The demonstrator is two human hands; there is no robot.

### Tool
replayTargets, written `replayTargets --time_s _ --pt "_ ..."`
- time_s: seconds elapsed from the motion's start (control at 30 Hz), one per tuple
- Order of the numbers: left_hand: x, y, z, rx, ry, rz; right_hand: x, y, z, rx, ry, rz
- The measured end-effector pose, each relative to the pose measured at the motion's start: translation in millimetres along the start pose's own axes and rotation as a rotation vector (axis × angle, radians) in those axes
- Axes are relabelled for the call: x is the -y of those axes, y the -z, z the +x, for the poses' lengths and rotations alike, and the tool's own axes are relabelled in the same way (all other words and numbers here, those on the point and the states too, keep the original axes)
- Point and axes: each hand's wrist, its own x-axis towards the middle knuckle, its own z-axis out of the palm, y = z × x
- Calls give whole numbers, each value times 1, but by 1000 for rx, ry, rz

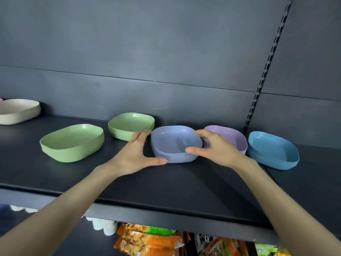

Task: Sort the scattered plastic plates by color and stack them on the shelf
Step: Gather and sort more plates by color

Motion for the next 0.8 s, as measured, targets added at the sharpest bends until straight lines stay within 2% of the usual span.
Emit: replayTargets --time_s 0.13,0.33,0.67,0.8 --pt "8 -15 -5 -48 72 -152 -11 -12 4 -49 62 21" --pt "9 -19 -2 -10 51 -154 -14 -16 4 -141 180 -55" --pt "11 -19 5 2 37 -185 -24 -17 10 -110 171 -140" --pt "11 -18 5 3 35 -226 -20 -15 10 -95 154 -81"
